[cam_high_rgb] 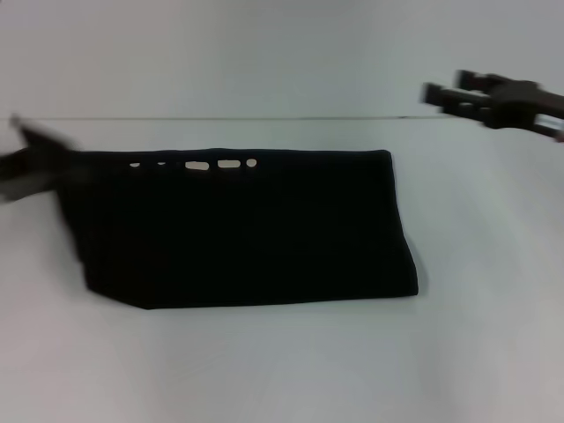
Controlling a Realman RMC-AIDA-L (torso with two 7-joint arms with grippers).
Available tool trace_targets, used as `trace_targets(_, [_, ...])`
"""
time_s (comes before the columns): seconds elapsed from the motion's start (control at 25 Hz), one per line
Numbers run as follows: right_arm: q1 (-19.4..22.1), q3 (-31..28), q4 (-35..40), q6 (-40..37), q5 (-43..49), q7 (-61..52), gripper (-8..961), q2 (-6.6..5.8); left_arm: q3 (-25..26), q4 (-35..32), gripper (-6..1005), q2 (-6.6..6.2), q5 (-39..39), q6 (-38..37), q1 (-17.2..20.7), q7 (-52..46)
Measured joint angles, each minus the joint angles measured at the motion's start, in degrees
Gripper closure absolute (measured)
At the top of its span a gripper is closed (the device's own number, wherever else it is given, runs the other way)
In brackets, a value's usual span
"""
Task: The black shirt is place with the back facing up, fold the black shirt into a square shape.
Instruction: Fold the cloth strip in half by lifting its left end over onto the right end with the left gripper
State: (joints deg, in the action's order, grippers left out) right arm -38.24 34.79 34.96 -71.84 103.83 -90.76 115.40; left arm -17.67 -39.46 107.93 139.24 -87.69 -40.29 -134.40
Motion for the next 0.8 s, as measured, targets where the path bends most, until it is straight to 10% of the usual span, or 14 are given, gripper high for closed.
trace_targets(0.2, [4.08,-7.09,-0.09,1.81,-1.18,0.8,53,-1.83,-2.86,9.35,957,3.09,-0.58,0.34,-12.63,1.3])
trace_targets(0.48, [7.74,-9.35,-0.14,0.56,-1.11,1.51,53,-5.07,-5.13,13.63,958,16.0,-3.53,12.91,-23.59,3.21])
trace_targets(0.8, [8.72,-8.87,-0.35,-1.2,-0.19,2.01,53,-6.91,1.59,37.1,957,16.73,-19.96,29.11,-19.14,24.73])
